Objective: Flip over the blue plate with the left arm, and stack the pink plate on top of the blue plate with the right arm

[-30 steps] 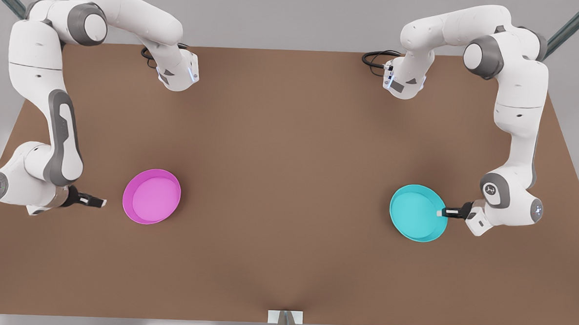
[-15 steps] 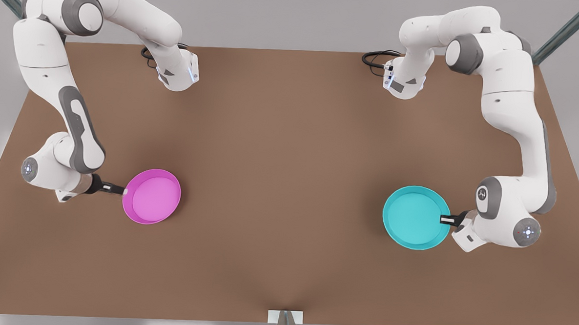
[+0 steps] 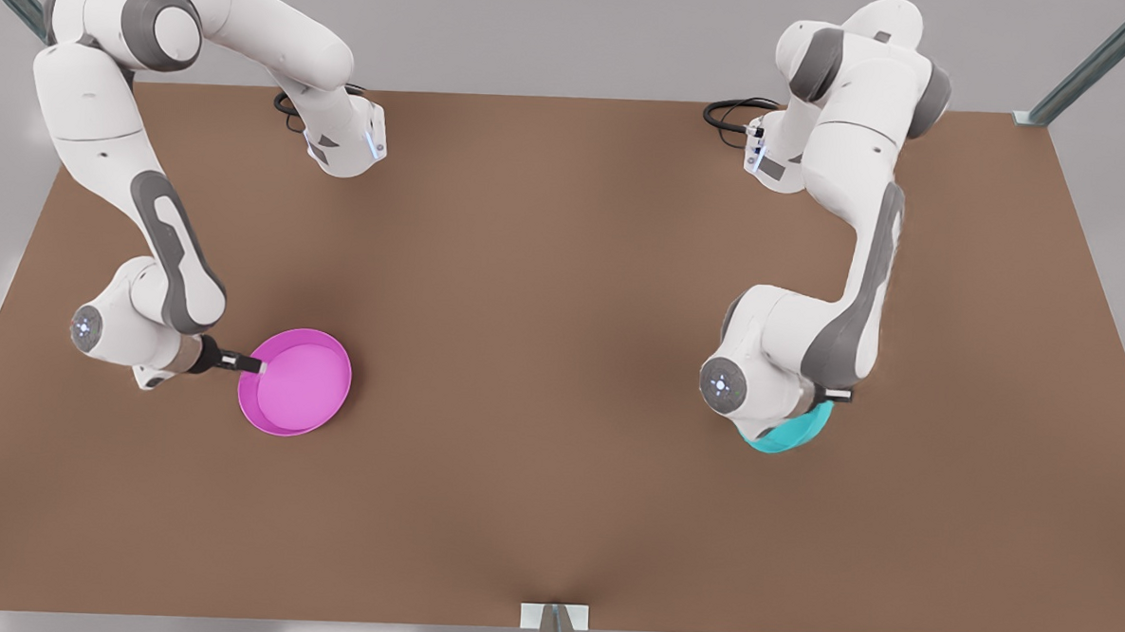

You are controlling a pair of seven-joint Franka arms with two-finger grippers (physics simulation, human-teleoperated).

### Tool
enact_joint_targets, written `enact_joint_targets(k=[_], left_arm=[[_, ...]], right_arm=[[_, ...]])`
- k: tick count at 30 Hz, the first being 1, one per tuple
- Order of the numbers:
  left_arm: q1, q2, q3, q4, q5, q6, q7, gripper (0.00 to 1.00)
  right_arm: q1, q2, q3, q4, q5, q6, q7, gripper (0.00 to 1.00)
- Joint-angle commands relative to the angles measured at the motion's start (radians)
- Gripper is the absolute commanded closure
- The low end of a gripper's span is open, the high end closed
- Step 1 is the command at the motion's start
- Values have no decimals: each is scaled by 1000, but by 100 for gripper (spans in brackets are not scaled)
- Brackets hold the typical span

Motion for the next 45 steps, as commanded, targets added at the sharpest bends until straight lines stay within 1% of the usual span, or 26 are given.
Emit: enact_joint_targets(k=[1, 3, 6, 8, 11, 15, 17, 18, 26, 27, 28, 31, 33, 35, 40, 41, 42, 45], left_arm=[[-16, 0, 0, 0, 121, -14, -20, 79], [-94, 5, 0, -2, 202, -94, -77, 79], [-189, 26, 0, -9, 299, -192, -198, 79], [-246, 54, -1, -12, 400, -267, -263, 79], [-295, 89, -1, -44, 509, -339, -344, 79], [-376, 138, -1, -49, 578, -444, -390, 79], [-421, 164, -1, -48, 594, -476, -393, 79], [-444, 182, -1, -49, 607, -497, -416, 79], [-592, 296, -3, -57, 577, -614, -447, 79], [-608, 307, -3, -57, 572, -625, -447, 79], [-625, 317, -3, -54, 561, -632, -447, 79], [-655, 345, -3, -49, 546, -657, -449, 79], [-677, 359, -3, -46, 532, -658, -447, 79], [-691, 394, -3, -9, 518, -658, -447, 79], [-694, 426, -9, -8, 503, -654, -447, 79], [-694, 431, -12, -6, 503, -654, -449, 79], [-694, 440, -13, 6, 482, -654, -468, 79], [-694, 451, -15, 28, 454, -654, -485, 79]], right_arm=[[0, -2, 0, -9, 0, 0, 2, 0], [0, -2, 0, -21, 0, -2, 2, 0], [2, -2, 28, -13, 0, 0, 15, 0], [2, -2, 31, -13, 0, 0, 17, 0], [2, -2, 35, -13, 0, 0, 25, 0], [2, 0, 35, 1, 0, 1, 25, 0], [2, 3, 35, 2, 0, 1, 21, 7], [2, 4, 37, 7, 2, 1, 15, 8], [-8, 13, 44, 17, 51, -6, -63, 8], [-8, 13, 44, 19, 51, -6, -63, 15], [-8, 13, 43, 19, 51, -8, -63, 17], [-5, 13, 43, 21, 52, -6, -61, 31], [0, 13, 43, 21, 51, -6, -60, 37], [0, 15, 43, 21, 51, -6, -57, 38], [0, 29, 43, 30, 51, -6, -60, 37], [0, 29, 43, 33, 51, -6, -60, 39], [0, 30, 43, 34, 51, -6, -60, 45], [0, 30, 43, 34, 51, -6, -61, 52]])
